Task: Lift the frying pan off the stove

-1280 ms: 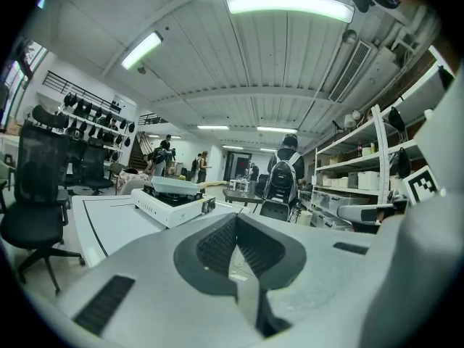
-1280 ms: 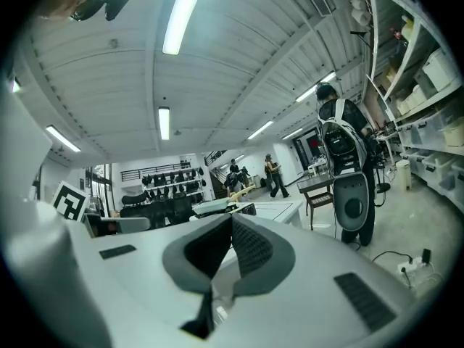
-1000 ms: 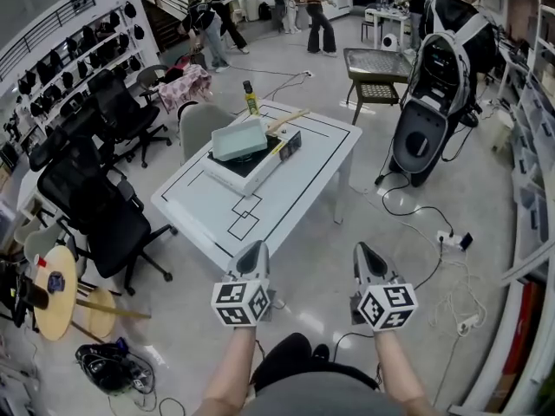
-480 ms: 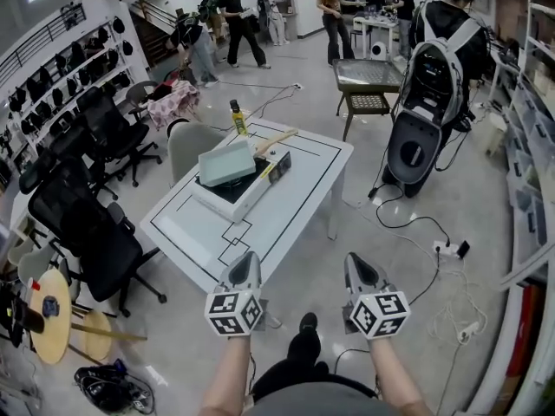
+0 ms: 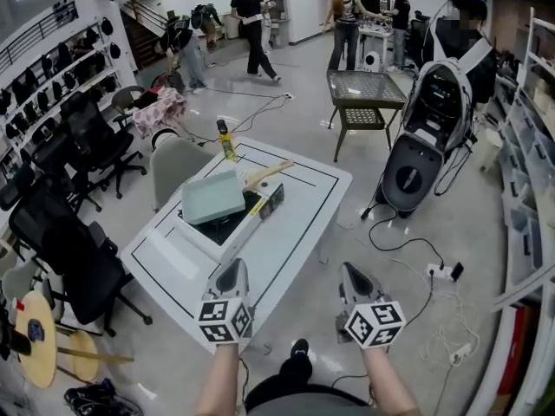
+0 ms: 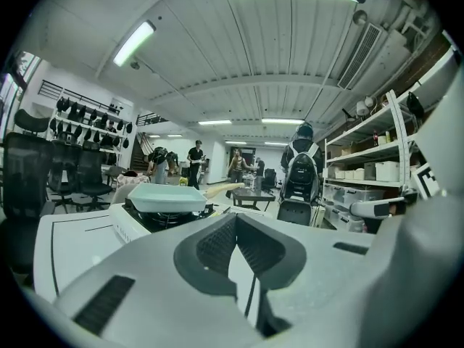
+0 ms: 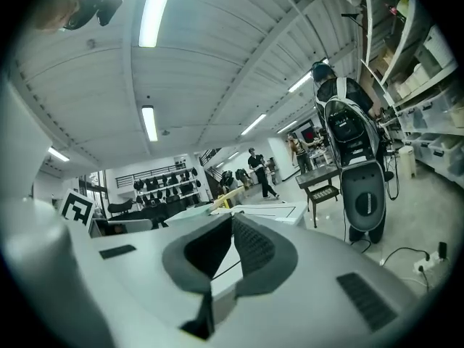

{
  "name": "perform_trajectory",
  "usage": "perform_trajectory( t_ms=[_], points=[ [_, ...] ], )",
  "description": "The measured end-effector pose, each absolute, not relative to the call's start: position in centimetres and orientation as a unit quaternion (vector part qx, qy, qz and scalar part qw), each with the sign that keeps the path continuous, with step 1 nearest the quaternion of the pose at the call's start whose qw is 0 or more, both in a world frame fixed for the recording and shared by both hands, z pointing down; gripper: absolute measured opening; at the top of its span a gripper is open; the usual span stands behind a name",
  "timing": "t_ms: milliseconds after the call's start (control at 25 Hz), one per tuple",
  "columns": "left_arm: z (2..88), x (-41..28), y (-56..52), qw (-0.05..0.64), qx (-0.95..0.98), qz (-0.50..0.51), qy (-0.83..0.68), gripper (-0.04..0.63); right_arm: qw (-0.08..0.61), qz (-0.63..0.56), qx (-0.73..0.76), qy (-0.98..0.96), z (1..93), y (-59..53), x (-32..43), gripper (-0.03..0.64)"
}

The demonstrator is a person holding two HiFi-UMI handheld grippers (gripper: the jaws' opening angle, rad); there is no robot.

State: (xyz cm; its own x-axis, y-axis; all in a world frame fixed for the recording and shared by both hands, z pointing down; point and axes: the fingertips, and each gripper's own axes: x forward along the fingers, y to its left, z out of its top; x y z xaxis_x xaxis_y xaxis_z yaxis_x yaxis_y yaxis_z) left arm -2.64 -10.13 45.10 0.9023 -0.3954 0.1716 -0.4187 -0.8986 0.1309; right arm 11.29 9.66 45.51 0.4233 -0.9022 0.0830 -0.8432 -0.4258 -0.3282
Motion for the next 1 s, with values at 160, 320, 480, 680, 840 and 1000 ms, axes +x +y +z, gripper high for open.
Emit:
perform_trajectory(
  t_ms=[160,320,480,680,840,1000],
  points=[
    [45.4,-0.5,-13.2,0.083,0.97,0.077,-0.214,0.006,0.12,-0.127,-0.831,0.529,45.1,6.4,13.4,0.003],
    [45.7,1.0,-15.8,0.091,0.969,0.076,-0.217,0.006,0.121,-0.129,-0.828,0.532,44.9,3.6,15.3,0.005],
    [46.1,2.2,-17.8,0.093,0.969,0.08,-0.216,0.006,0.123,-0.132,-0.827,0.532,44.7,1.0,16.6,0.005],
    [46.8,3.3,-19.9,0.099,0.968,0.083,-0.217,0.006,0.121,-0.136,-0.824,0.536,44.8,-1.7,17.8,0.005],
    [47.5,3.2,-20.6,0.104,0.965,0.087,-0.225,0.006,0.121,-0.14,-0.819,0.544,45.2,-3.0,18.2,0.005],
    [47.4,3.2,-21.3,0.116,0.961,0.081,-0.237,0.006,0.123,-0.146,-0.81,0.555,45.3,-4.2,18.8,0.005]
  ],
)
